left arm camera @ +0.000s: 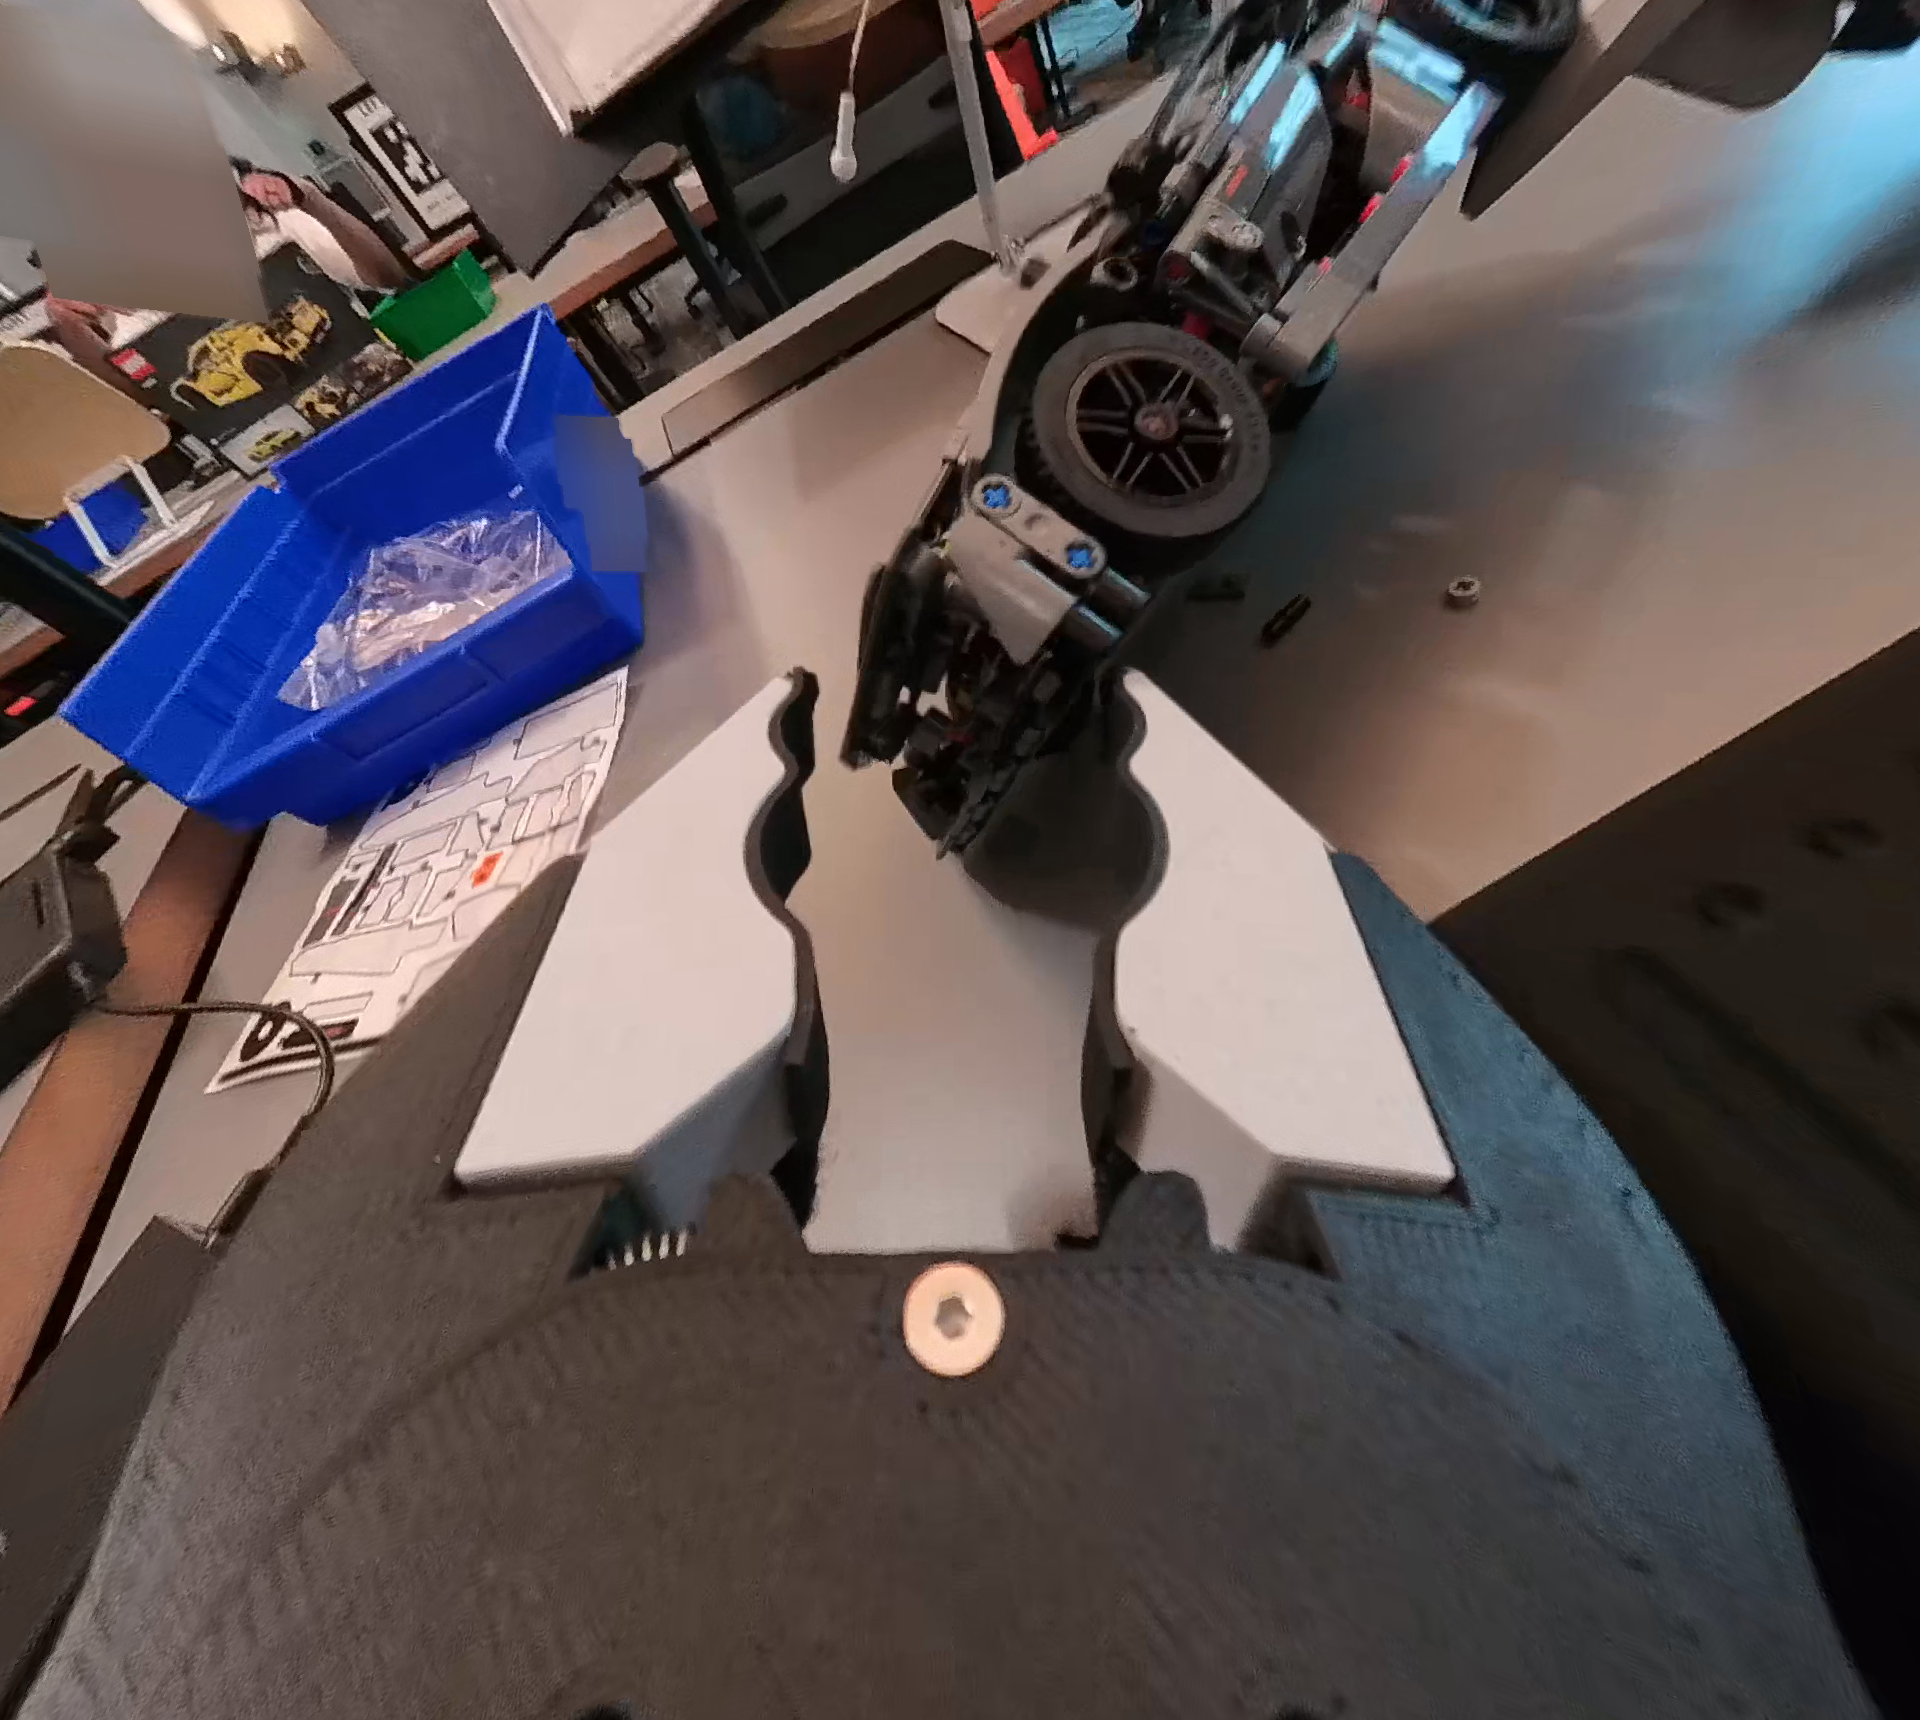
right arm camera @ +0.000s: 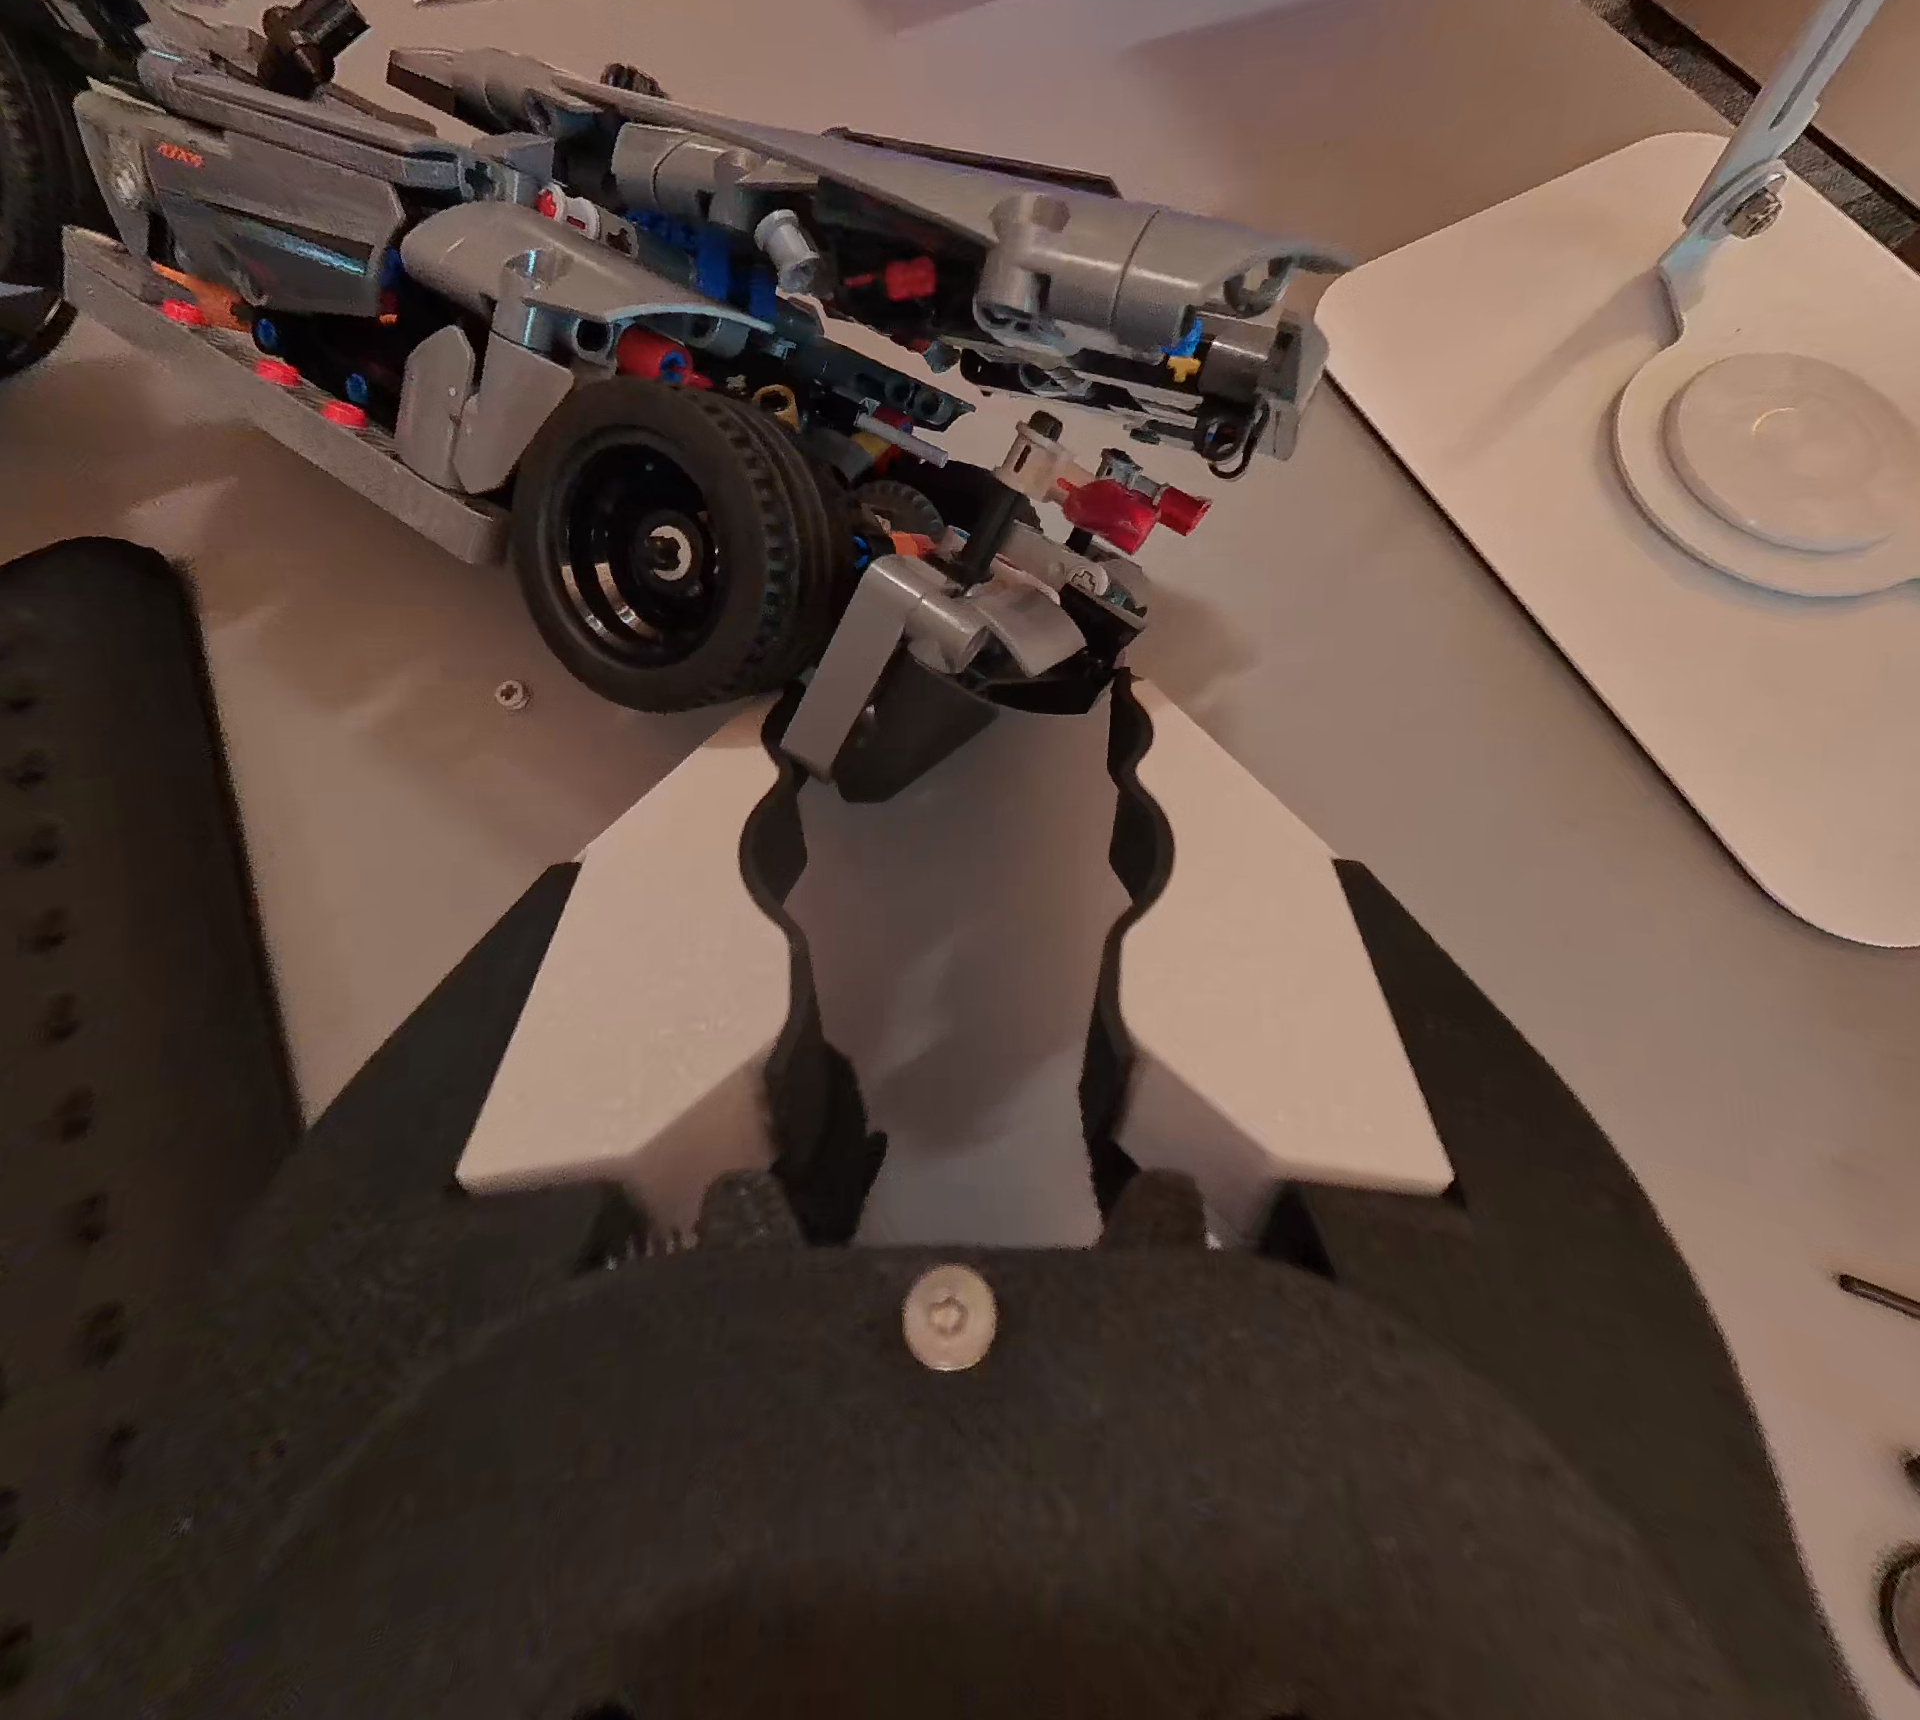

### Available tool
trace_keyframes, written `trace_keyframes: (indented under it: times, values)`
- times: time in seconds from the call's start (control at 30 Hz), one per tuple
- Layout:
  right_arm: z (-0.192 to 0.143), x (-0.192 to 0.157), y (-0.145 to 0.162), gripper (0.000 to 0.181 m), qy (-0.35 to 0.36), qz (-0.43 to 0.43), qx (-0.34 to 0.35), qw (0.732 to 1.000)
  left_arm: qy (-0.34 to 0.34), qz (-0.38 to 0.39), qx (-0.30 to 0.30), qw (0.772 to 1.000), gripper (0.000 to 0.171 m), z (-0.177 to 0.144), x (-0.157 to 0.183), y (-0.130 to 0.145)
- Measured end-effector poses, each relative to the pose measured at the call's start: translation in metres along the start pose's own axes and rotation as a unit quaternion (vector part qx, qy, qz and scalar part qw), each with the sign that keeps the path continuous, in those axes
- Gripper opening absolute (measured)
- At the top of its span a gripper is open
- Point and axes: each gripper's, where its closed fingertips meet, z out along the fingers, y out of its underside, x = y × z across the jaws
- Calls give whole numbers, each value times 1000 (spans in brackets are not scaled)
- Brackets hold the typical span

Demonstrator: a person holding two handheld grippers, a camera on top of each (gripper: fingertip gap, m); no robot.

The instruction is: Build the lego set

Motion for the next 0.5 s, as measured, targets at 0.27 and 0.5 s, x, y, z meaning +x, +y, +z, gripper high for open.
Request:
trace_keyframes:
  times: [0.27, 0.5]
  values:
    - [0, -4, 7, 58, -6, -5, -9, 1000, 9, 28, -51, 998, 48, 9, 6, 14]
    - [-2, -7, 16, 58, -1, -23, -22, 999, 9, 72, -66, 995, 48, 14, 9, 17]
